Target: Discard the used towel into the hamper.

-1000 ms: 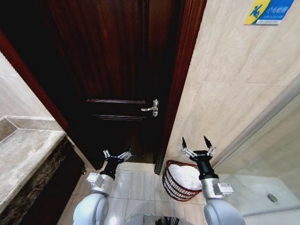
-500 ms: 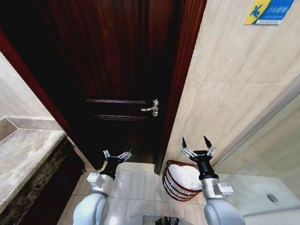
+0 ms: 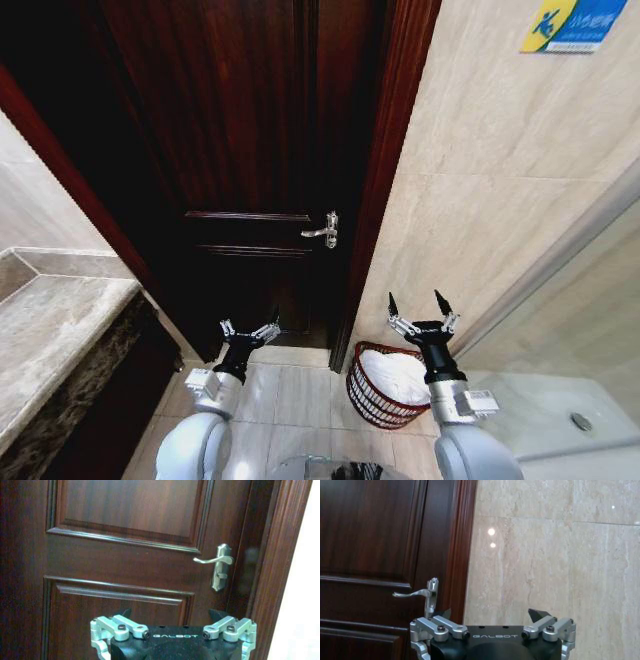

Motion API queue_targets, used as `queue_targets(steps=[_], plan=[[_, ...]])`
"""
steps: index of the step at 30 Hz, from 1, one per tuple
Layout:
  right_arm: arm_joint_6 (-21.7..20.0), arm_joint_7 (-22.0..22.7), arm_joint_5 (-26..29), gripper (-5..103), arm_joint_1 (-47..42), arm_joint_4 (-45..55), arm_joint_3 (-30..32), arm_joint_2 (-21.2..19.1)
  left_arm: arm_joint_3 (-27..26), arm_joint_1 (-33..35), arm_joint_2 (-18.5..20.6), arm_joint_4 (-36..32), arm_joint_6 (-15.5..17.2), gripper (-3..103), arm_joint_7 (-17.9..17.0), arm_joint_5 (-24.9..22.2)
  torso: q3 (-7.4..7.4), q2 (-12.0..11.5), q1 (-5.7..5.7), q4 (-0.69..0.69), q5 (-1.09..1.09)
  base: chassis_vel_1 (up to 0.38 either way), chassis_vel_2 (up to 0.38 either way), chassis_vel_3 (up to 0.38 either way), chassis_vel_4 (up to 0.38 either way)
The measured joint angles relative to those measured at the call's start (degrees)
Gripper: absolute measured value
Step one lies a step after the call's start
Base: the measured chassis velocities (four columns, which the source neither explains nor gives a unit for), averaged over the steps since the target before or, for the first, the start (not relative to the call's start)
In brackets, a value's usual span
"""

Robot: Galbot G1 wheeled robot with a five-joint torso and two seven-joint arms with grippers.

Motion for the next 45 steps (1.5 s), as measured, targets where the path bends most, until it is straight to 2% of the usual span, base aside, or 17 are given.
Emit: queue_targets(steps=[45], plan=[[0.0,0.0,0.0,100,0.0,0.0,0.0,0.0,0.0,0.0,0.0,0.0,0.0,100,0.0,0.0,0.0,0.0,0.0,0.0,0.0,0.078,-0.075,-0.077,0.077]])
